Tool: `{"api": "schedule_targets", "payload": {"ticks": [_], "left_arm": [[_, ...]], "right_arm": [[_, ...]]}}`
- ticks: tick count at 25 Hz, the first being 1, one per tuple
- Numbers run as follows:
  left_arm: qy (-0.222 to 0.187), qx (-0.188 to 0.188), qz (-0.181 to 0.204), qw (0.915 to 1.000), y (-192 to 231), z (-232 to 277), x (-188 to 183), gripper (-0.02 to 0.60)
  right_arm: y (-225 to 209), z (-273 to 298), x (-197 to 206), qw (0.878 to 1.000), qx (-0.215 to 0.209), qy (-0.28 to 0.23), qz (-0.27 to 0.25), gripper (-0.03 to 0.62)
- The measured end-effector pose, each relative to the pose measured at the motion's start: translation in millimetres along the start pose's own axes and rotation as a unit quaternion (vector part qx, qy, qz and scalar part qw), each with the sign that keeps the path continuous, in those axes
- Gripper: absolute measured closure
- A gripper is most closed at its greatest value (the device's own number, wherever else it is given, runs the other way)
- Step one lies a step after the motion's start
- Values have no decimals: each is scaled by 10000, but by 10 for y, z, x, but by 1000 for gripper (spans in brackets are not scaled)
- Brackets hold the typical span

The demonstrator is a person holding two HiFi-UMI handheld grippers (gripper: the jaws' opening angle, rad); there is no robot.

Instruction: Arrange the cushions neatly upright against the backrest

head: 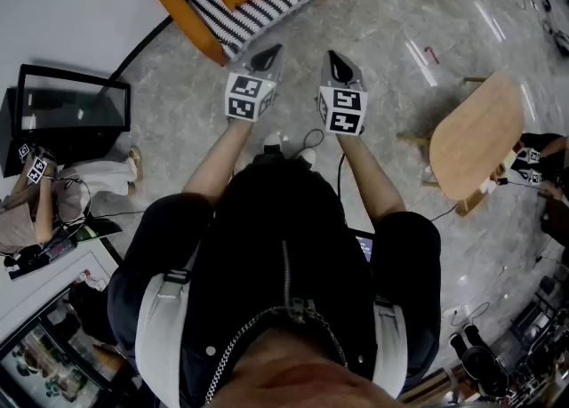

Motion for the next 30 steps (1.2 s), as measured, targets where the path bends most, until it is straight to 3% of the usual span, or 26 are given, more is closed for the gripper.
{"api": "schedule_targets", "payload": {"ticks": [7,11,16,22,30], "left_arm": [[115,-44,-72,9999,-119,-11,48,572],[79,-46,-30,10000,-201,44,74,572],[206,29,18,9998,-315,215,151,572],[249,169,-36,9995,-265,667,70,572],[382,402,-59,9984,-17,1744,-157,572]], "right_arm": [[27,-146,-49,9984,-362,-366,213,591],[-2,-212,13,9984,-426,-370,27,585],[-173,-224,192,9987,-433,-189,180,591],[-404,62,256,9985,-512,-105,183,591],[-1097,871,222,9989,-386,105,232,591]]}}
Point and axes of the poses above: the fingertips, and each gripper's own axes: z forward along the fingers, y to its left, x out of its underside, the point moved 1 cm from there along -z, backward along the fingers, and after that the axes turned 15 degrees about -z, right-handed, at the moved point
